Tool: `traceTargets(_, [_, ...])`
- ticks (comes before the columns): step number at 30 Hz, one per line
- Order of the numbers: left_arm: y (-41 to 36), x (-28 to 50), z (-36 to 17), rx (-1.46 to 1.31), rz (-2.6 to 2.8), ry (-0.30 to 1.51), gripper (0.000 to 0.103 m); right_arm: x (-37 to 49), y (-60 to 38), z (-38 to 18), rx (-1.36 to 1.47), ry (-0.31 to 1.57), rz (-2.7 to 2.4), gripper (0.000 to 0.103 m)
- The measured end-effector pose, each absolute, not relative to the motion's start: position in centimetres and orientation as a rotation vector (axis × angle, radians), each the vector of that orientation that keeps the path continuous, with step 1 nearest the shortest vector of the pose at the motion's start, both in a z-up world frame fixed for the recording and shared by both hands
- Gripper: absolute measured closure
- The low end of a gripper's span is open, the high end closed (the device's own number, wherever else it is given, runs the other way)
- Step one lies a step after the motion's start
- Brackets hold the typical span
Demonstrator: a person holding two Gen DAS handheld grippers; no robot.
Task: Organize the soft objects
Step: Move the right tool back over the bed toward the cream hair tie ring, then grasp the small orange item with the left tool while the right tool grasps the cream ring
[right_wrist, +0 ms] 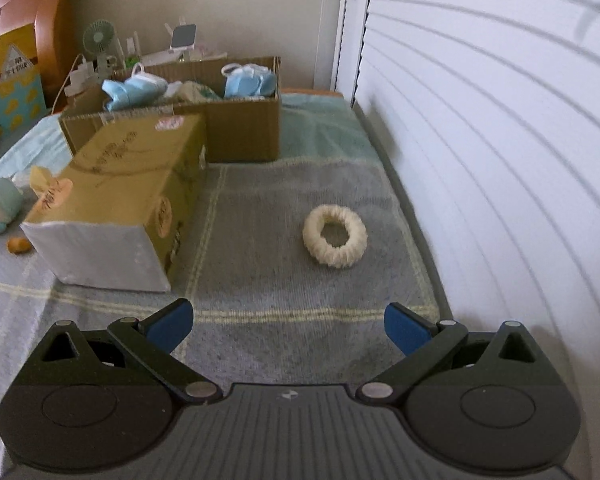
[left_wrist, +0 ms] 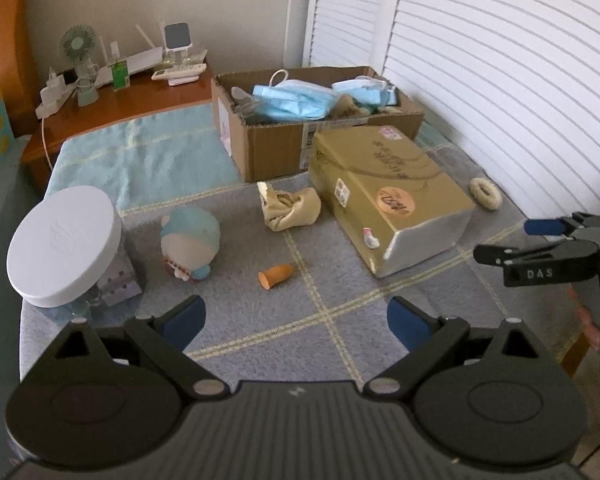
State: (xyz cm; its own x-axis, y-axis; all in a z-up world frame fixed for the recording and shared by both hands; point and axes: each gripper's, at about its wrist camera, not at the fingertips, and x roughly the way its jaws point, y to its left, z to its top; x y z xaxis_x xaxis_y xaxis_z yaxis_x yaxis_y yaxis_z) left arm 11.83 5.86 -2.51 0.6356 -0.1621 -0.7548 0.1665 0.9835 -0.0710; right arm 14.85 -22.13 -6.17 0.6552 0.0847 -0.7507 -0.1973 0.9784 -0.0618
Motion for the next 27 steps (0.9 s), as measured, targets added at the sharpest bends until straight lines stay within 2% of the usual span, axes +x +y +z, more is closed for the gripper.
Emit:
traceTargets(6, [5.9,12.9,-3.4,0.004,-0.148,0.86,0.011,14.9,-22.2,-6.6,-0.133,0.86,0.176,0.0])
traceTargets(10, [5.7,13.7,-4.1,-0.007,-0.141,0.874,0.036,14.7,-22.3,-6.7,-0.128,0.845,0.172,0.0])
traceTargets(12, [5.6,14.1,-4.5,-0.024,-0.148,0.886,0.043,14.5,-22.4,-6.7,-0.125,0.832,0.169,0.0])
traceTargets(14, [5.3,14.4,-4.8,-0.022,-0.146,0.891,0.044,14.3,-22.4,-6.8,-0.124,0.825,0.168,0.0])
traceTargets(18, [4.8,15.2,-5.4,-0.026,-0.131,0.902,0.058,14.1,-22.4,-6.8,-0.124,0.809,0.17,0.0])
traceTargets(27, [4.0,16.4,-6.2,-0.032,-0.101,0.892,0.059,13.7,-22.6,-7.0,-0.125,0.78,0.178,0.0])
